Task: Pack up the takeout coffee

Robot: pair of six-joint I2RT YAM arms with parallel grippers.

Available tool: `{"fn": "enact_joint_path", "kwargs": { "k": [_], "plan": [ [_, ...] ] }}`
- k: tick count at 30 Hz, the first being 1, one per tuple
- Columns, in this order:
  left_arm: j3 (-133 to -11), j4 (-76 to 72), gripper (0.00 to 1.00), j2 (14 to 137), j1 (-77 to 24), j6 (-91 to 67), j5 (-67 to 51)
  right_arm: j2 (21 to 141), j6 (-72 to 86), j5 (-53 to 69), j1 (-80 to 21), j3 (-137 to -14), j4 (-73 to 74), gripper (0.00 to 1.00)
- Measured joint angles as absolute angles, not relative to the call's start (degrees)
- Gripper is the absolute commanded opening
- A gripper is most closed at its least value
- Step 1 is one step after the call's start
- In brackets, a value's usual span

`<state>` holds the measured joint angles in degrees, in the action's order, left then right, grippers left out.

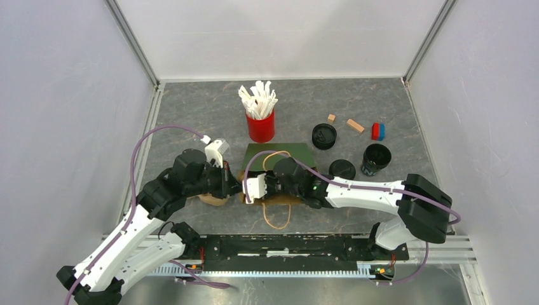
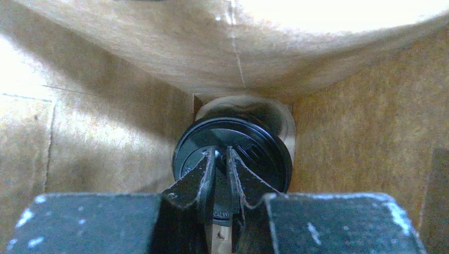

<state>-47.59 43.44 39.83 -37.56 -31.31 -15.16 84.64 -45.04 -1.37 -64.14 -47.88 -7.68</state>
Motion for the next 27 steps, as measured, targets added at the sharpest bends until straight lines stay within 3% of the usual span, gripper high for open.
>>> {"fn": "enact_joint_path", "kwargs": {
  "k": [27],
  "plan": [
    [-47.59,42.74,0.02,40.25,-37.56,-31.33,-15.59,88.07,-41.47,-1.3,-63.99,-47.88,-15.0,0.18]
  ]
}}
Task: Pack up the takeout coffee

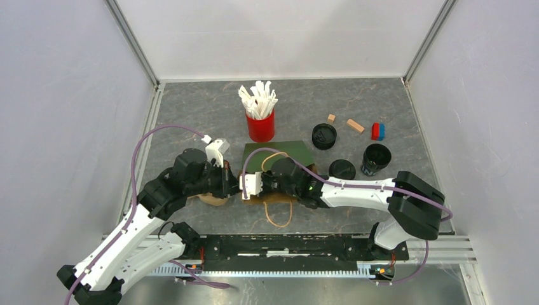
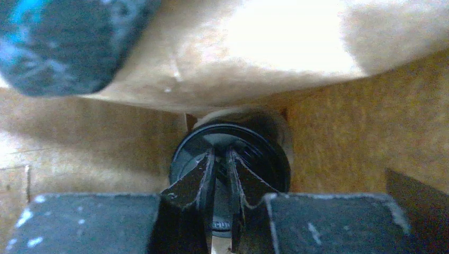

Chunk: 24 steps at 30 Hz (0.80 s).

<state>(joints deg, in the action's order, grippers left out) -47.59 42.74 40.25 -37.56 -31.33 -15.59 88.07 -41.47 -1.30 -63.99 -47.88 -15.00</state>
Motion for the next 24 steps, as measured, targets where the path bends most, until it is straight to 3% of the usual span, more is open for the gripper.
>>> {"fn": "enact_joint_path", "kwargs": {
  "k": [24],
  "plan": [
    [-47.59,42.26,0.02,40.23,-37.56,-31.4,-15.55,89.12,-40.4,-6.76,-64.07,-46.09,-21.43,0.17]
  ]
}}
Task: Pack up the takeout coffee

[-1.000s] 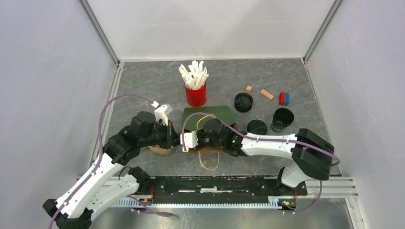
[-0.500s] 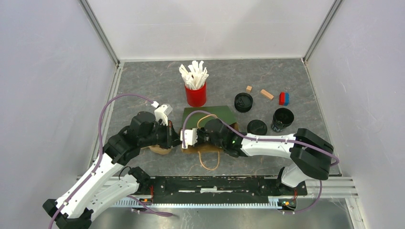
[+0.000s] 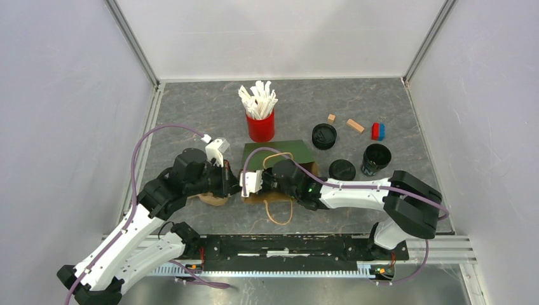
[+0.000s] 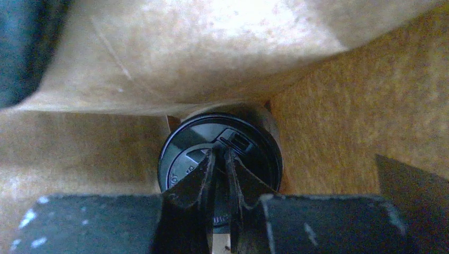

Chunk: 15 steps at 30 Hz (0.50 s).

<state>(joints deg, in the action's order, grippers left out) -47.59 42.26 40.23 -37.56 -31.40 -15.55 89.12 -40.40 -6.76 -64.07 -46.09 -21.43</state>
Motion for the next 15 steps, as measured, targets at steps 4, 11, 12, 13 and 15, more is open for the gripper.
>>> {"fn": "enact_joint_path", "kwargs": {
  "k": [4,11,12,13,15],
  "plan": [
    [-47.57,41.87,0.02,40.23,-37.56,-31.55,-15.49,89.52,-40.32,-7.2,-64.12,-46.09,-22.17,0.17],
    [-47.53,41.82,0.02,40.23,-37.34,-31.94,-15.49,89.62,-40.32,-7.44,-64.12,-46.09,-22.24,0.19],
    [-47.53,41.82,0.02,40.23,-37.34,-31.94,-15.46,89.62,-40.32,-7.42,-64.12,-46.09,-22.22,0.19],
    [-47.53,41.82,0.02,40.23,-37.34,-31.94,-15.46,89.62,-40.32,-7.35,-64.12,-46.09,-22.2,0.2],
    [-47.53,41.85,0.02,40.23,-37.34,-31.99,-15.46,89.54,-40.29,-6.98,-64.12,-46.11,-21.87,0.22]
  ]
}}
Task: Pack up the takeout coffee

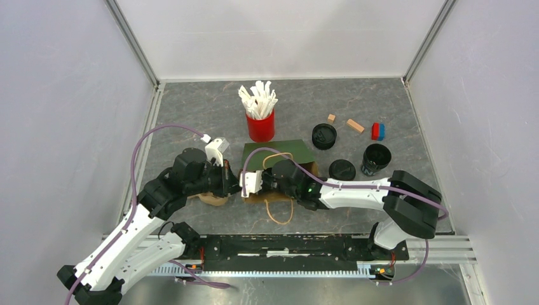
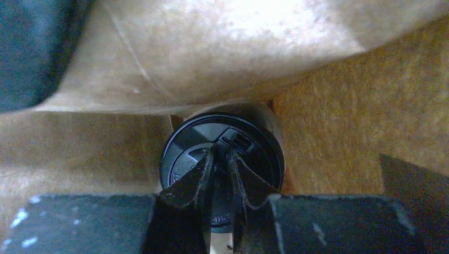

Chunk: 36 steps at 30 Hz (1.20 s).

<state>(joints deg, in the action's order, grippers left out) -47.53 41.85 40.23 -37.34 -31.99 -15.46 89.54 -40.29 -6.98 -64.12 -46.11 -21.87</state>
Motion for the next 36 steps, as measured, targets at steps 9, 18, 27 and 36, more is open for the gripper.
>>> {"fn": "enact_joint_path", "kwargs": {
  "k": [9,18,27,36],
  "plan": [
    [-47.53,41.98,0.02,40.27,-37.34,-32.56,-15.14,85.73,-38.48,-3.53,-63.99,-46.26,-14.94,0.28],
    [-48.05,42.76,0.02,41.85,-37.36,-33.17,-14.92,80.97,-35.7,1.89,-63.99,-49.45,-5.93,0.33],
    [-50.06,44.36,0.02,43.22,-37.34,-33.19,-13.47,75.85,-32.29,9.37,-63.99,-57.39,6.76,0.54],
    [-50.98,44.73,0.02,44.86,-37.36,-33.21,-12.97,69.89,-24.49,15.29,-63.99,-66.39,15.55,0.8]
  ]
}}
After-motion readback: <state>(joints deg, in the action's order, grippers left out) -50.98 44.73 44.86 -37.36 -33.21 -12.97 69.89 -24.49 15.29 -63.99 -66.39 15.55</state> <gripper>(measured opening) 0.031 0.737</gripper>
